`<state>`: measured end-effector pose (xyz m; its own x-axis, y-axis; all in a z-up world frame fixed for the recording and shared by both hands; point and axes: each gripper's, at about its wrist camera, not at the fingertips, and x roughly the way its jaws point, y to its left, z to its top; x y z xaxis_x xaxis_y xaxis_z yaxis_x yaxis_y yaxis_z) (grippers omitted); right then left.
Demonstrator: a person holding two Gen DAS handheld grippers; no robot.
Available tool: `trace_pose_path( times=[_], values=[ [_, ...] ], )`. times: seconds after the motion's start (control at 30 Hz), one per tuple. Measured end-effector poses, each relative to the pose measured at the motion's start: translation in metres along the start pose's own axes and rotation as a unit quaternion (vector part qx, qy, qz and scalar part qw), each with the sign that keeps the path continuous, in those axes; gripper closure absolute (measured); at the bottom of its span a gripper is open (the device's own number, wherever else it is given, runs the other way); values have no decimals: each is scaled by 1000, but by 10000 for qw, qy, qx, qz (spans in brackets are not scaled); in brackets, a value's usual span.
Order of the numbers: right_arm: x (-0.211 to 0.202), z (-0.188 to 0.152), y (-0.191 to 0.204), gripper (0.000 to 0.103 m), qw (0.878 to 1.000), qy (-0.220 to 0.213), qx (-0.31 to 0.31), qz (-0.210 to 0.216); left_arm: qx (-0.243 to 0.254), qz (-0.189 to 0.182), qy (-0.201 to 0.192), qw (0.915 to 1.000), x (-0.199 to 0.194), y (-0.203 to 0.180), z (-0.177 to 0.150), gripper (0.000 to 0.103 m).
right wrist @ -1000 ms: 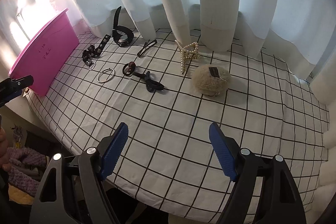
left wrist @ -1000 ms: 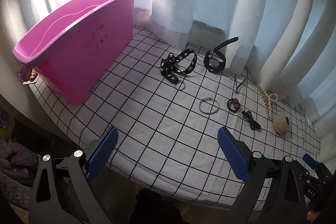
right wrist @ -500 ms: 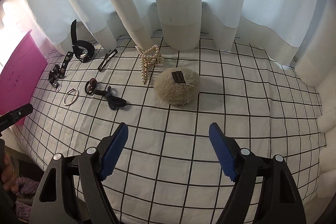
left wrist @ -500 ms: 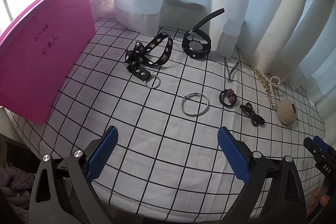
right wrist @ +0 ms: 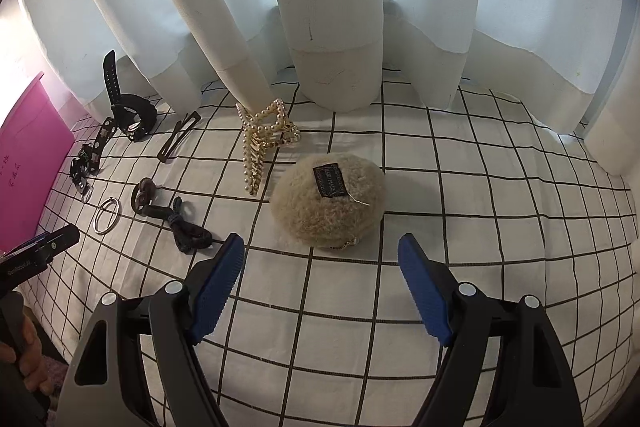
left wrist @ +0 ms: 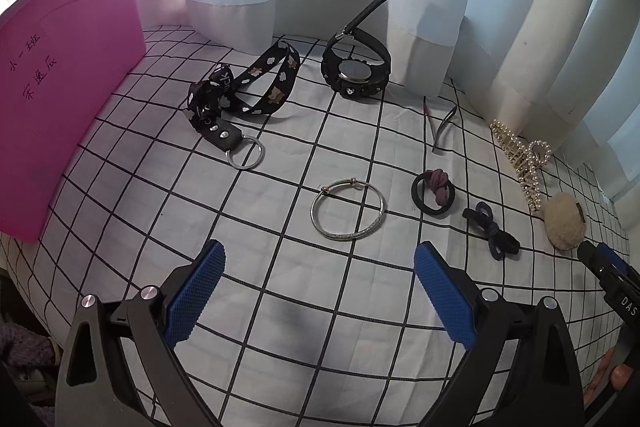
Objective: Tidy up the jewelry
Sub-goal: 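Grasp the silver bangle with the left tool while the right tool grasps the beige pom-pom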
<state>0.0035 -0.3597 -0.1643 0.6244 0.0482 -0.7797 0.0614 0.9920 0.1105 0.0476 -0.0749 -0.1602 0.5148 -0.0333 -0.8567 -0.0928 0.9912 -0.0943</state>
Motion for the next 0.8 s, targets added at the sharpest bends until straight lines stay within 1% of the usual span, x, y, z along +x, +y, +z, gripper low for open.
trace_pose_path(
  times=[0.07,0.23,0.37,0.6,0.8],
  values=[
    [7,-2,-2,27,9999,-44,21,109,0,32,-46,10000,5,-3,-2,9],
    [14,-6,-5,27,9997,-137,-107,181,-54,74,-152,9998,16,-9,-8,9],
    [20,-7,-7,27,9997,-85,-153,160,33,248,-259,9994,25,-13,-5,9],
    [28,-5,-9,27,9998,-42,-190,54,57,328,-199,9992,39,-17,3,9],
    [35,3,-9,27,9998,-30,-170,61,164,414,-195,9988,45,-22,5,9]
  ],
)
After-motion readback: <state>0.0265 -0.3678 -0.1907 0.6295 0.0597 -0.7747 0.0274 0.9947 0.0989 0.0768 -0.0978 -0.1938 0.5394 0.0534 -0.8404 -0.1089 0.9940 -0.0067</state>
